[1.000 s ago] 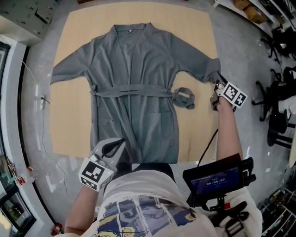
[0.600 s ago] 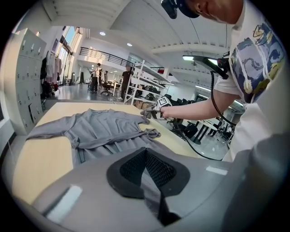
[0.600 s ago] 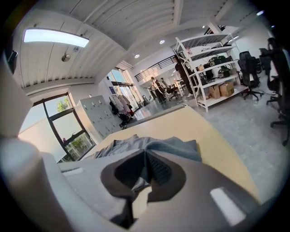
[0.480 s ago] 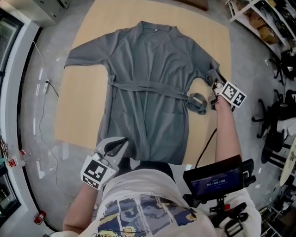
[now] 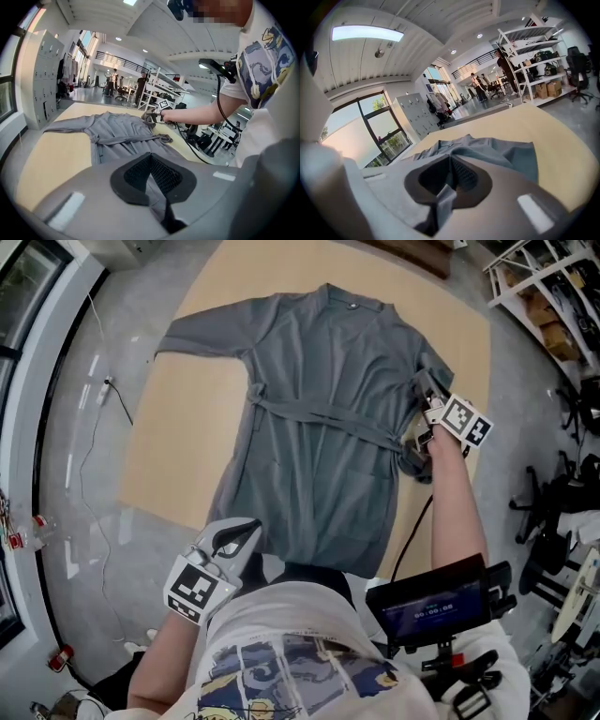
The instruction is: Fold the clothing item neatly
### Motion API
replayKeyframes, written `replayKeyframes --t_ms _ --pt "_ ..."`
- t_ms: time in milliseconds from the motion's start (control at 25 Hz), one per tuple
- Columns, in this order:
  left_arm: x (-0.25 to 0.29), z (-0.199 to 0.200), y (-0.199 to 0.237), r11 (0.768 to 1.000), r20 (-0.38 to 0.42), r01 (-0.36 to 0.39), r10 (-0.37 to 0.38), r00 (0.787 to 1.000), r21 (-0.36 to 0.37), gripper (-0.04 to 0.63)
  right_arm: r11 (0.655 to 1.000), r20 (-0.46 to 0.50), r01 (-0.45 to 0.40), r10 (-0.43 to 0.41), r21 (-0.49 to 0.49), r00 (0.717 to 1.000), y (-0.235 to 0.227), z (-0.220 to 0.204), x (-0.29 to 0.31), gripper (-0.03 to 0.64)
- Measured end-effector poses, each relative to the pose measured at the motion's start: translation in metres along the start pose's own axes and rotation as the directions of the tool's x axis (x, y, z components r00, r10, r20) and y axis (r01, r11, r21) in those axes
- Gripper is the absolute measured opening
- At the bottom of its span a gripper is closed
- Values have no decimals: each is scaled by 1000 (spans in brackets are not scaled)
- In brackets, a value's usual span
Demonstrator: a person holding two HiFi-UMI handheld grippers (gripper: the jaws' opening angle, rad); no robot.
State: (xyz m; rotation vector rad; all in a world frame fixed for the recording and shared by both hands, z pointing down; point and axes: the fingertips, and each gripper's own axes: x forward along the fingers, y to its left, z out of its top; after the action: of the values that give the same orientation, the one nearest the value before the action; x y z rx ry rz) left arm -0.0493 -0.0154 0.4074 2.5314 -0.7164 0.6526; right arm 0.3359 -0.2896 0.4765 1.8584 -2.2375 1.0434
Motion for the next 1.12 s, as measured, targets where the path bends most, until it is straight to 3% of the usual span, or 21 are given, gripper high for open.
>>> replayKeyframes --t_ms 640,1120 --pt "-27 -24 32 993 4 -77 78 997 -94 8 987 -104 -135 126 -84 987 101 -28 102 15" --pt "-31 -24 45 991 -21 -75 73 997 -114 8 970 -205 -200 169 -141 964 148 -61 148 15"
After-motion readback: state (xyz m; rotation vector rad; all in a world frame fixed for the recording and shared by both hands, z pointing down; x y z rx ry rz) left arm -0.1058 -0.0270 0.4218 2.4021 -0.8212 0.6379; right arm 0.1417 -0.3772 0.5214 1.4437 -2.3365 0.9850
